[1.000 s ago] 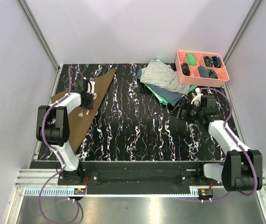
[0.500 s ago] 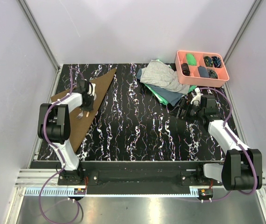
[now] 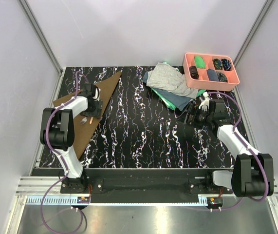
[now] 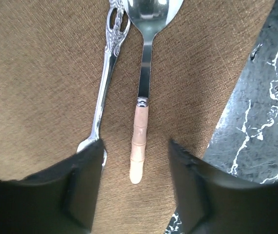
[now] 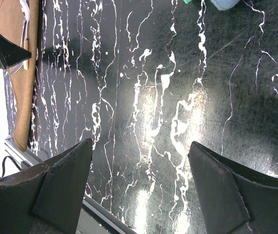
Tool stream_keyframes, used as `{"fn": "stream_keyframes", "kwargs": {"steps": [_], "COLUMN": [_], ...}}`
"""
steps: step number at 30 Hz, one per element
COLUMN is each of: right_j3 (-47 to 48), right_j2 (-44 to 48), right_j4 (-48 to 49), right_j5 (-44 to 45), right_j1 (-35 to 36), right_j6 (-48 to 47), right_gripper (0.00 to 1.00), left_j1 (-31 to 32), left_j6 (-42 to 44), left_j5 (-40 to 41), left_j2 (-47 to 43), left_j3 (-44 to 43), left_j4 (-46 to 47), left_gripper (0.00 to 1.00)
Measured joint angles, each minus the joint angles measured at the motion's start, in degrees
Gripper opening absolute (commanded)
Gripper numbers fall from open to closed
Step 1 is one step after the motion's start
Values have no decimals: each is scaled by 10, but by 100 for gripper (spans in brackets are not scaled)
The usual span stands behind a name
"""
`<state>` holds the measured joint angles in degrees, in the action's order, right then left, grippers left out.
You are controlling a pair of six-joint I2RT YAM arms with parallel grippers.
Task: Fold the napkin, place the utensils inside, and roll it up
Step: Place the utensil onto the napkin, then fold the napkin
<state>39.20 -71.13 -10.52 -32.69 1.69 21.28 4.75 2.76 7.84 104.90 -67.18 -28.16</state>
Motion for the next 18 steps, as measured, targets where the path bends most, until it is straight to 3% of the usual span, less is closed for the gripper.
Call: {"fn": "stream_keyframes", "kwargs": {"steps": [5,11,18], "right_j3": [0,0,0], "right_j2": [-1,-2,-2], "right_j4": [0,0,1], "right_j5": [0,0,0], "right_j1": [0,0,0], "right_j6": [0,0,0], "right_gripper": [88,88,88], "left_j1": [28,93,95], "left_j6": [-5,-14,-18], "left_j5": [22,48,56], "left_j2": [-10,-25,1], "left_j3": [-6,-13,-15], "left_j4": [-9,-8,-7], "left_gripper": [75,60,49]}}
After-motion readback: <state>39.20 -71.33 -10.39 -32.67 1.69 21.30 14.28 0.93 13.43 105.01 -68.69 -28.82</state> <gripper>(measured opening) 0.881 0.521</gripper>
